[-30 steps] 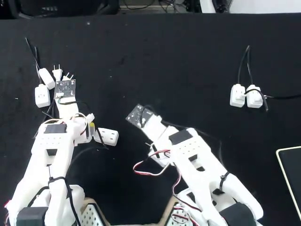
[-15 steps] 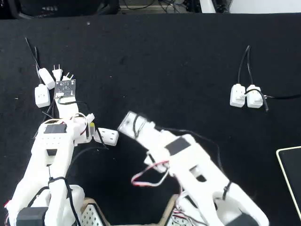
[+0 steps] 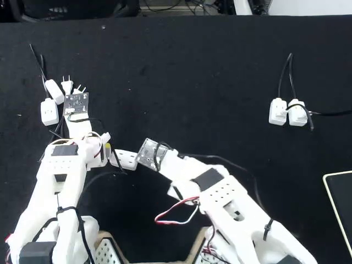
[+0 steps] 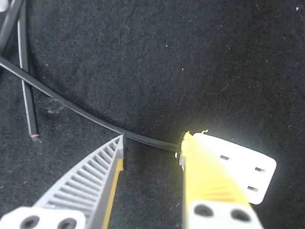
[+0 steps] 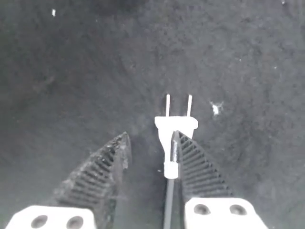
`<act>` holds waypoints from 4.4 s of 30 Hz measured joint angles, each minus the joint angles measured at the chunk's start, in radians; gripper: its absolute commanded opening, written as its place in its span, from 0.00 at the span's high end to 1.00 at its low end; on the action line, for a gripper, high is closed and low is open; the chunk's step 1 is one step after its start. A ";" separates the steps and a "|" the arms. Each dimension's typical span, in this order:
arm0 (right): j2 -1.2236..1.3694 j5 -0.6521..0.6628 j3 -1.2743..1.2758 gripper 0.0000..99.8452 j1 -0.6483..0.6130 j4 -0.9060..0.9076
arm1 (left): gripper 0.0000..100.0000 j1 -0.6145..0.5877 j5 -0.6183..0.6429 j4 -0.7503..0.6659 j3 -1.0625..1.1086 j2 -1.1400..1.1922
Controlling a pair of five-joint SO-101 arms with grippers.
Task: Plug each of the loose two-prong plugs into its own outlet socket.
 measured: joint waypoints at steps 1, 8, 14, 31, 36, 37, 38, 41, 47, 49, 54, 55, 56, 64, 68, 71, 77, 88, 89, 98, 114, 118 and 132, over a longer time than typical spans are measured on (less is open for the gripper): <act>0.000 0.014 0.009 0.86 0.009 -0.006 | 0.80 0.000 0.000 0.000 0.000 0.000; -0.012 0.077 0.051 0.86 0.087 -0.063 | 0.80 0.000 0.000 0.000 0.000 0.000; -0.012 0.084 0.051 0.86 0.101 -0.064 | 0.80 0.000 0.000 0.000 0.000 0.000; 0.097 0.094 -0.025 0.86 0.181 -0.100 | 0.80 0.000 0.000 0.000 0.000 0.000; 0.157 0.048 -0.117 0.86 0.183 -0.035 | 0.80 0.000 0.000 0.000 0.000 0.000; 0.157 0.028 -0.143 0.86 0.181 0.002 | 0.80 0.000 0.000 0.000 0.000 0.000; 0.157 0.014 -0.170 0.86 0.181 0.043 | 0.80 0.000 0.000 0.000 0.000 0.000; 0.141 -0.008 -0.210 0.86 0.176 0.163 | 0.80 0.000 0.000 0.000 0.000 0.000; 0.084 -0.012 -0.133 0.86 0.094 0.121 | 0.80 0.000 0.000 0.000 0.000 0.000; 0.084 -0.012 -0.101 0.86 0.087 0.078 | 0.80 0.000 0.000 0.000 0.000 0.000; 0.152 -0.012 -0.092 0.86 0.087 -0.011 | 0.80 0.000 0.000 0.000 0.000 0.000; 0.183 -0.012 -0.092 0.86 0.087 -0.031 | 0.80 0.000 0.000 0.000 0.000 0.000; 0.215 -0.012 -0.092 0.86 0.087 -0.049 | 0.80 0.000 0.000 0.000 0.000 0.000; 0.319 -0.012 -0.181 0.99 0.221 -0.066 | 0.80 0.000 0.000 0.000 0.000 0.000; 0.319 0.008 -0.235 0.99 0.351 -0.074 | 0.80 0.000 0.000 0.000 0.000 0.000; 0.319 0.077 -0.296 0.99 0.439 -0.075 | 0.80 0.000 0.000 0.000 0.000 0.000; 0.410 0.183 -0.416 0.99 0.477 -0.075 | 0.80 0.000 0.000 0.000 0.000 0.000; 0.430 0.528 -0.945 0.99 0.582 0.348 | 0.80 0.000 0.000 0.000 0.000 0.000; 0.430 0.568 -0.976 0.99 0.582 0.384 | 0.80 0.000 0.000 0.000 0.000 0.000; 0.430 0.752 -0.801 0.99 0.582 0.315 | 0.80 0.000 0.000 0.000 0.000 0.000; 0.430 0.471 -0.341 0.91 0.506 0.014 | 0.80 0.000 0.000 0.000 0.000 0.000; 0.430 0.428 -0.396 0.91 0.508 0.031 | 0.80 0.000 0.000 0.000 0.000 0.000; 0.430 0.402 -0.344 0.91 0.500 -0.143 | 0.80 0.000 0.000 0.000 0.000 0.000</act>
